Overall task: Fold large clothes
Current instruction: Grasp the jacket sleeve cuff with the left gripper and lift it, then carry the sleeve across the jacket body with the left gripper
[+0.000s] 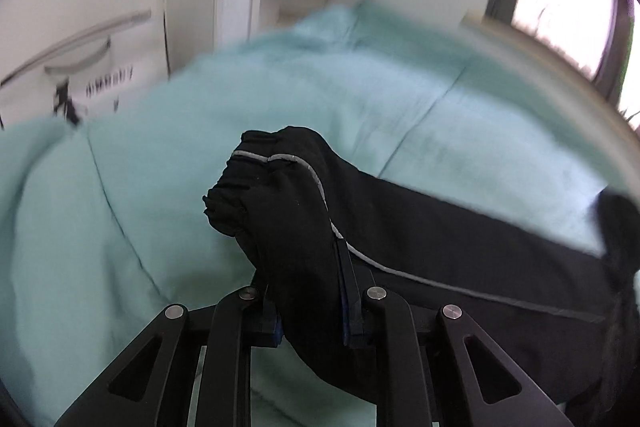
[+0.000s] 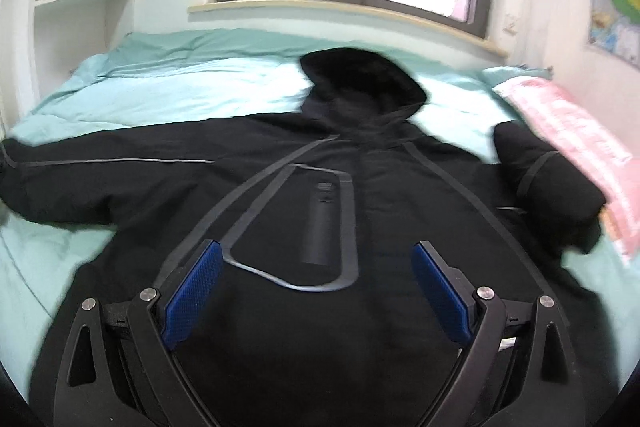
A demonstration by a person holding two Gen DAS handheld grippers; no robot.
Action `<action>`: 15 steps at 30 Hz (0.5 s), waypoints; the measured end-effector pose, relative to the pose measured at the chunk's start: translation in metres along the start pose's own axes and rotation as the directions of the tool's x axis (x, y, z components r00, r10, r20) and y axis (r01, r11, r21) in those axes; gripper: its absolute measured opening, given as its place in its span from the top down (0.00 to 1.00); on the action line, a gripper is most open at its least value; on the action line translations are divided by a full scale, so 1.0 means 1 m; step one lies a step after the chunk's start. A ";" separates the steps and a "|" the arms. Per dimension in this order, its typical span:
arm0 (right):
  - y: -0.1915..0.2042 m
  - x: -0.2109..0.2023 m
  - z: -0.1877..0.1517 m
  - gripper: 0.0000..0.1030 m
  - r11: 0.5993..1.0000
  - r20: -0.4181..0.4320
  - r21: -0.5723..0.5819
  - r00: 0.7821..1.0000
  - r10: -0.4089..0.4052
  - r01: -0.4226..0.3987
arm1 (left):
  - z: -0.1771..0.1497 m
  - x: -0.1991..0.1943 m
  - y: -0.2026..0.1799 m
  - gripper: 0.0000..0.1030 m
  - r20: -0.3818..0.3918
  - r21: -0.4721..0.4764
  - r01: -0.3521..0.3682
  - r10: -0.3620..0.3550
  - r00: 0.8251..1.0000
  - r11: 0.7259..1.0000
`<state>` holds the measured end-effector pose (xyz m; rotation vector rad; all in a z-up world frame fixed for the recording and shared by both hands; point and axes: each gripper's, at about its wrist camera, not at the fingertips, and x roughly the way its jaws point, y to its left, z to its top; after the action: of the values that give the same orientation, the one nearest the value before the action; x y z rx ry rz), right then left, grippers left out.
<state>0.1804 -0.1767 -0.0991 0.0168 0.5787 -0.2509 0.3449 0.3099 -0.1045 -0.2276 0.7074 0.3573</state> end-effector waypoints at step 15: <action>-0.054 0.054 -0.041 0.07 0.980 -0.134 0.195 0.989 0.056 -0.029 | -0.036 -0.180 -0.179 0.82 0.250 0.418 0.293 -0.419 0.873 0.860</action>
<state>0.1891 -0.2384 -0.1595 0.2355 0.6897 -0.2643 0.2679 0.0913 0.0041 0.0625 0.3697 -0.1058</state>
